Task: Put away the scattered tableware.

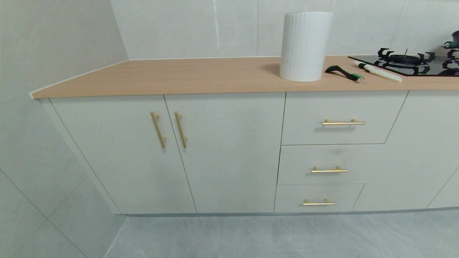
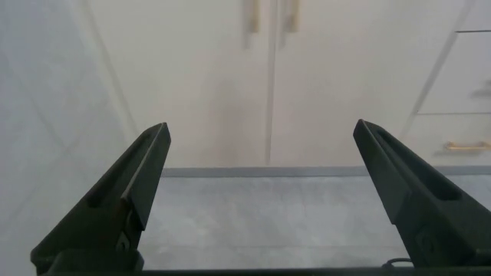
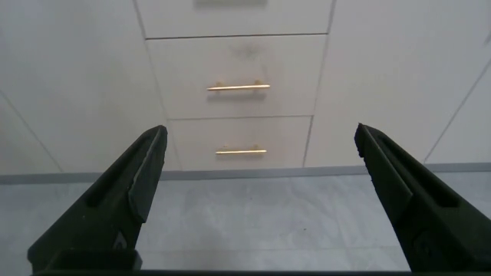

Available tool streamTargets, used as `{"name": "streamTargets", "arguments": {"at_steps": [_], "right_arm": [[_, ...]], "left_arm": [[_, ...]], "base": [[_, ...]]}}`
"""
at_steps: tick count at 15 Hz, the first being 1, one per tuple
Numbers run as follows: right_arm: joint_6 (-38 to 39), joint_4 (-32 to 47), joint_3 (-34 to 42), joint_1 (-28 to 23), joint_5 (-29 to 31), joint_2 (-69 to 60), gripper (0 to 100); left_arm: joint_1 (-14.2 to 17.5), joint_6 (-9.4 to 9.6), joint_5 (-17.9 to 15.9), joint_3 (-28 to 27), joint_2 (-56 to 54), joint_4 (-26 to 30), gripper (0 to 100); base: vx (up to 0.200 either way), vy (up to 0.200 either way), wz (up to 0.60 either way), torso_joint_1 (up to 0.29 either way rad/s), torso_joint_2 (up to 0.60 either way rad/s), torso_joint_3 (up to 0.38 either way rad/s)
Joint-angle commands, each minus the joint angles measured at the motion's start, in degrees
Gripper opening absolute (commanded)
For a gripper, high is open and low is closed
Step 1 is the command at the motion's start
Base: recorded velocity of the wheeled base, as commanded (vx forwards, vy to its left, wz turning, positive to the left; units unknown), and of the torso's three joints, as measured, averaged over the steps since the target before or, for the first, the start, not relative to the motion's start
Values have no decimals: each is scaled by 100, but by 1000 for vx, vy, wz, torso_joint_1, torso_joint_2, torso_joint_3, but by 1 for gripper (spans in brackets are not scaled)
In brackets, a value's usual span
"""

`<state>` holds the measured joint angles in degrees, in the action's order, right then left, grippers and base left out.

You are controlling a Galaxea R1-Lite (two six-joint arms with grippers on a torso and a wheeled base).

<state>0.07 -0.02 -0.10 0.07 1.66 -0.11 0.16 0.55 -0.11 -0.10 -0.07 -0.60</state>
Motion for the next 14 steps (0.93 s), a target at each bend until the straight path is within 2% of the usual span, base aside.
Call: {"name": "streamTargets", "arguments": {"at_steps": [1, 5, 14], "right_arm": [[1, 2, 1, 1, 1, 11, 100], [1, 2, 1, 1, 1, 20, 100], [10, 2, 1, 1, 1, 11, 100]], "left_arm": [[2, -11, 2, 1, 7, -2, 100], [2, -11, -7, 1, 7, -2, 100], [2, -11, -7, 1, 7, -2, 100]], "base": [[0, 0, 0, 0, 0, 0], [0, 0, 0, 0, 0, 0], [200, 0, 0, 2, 3, 2]]}}
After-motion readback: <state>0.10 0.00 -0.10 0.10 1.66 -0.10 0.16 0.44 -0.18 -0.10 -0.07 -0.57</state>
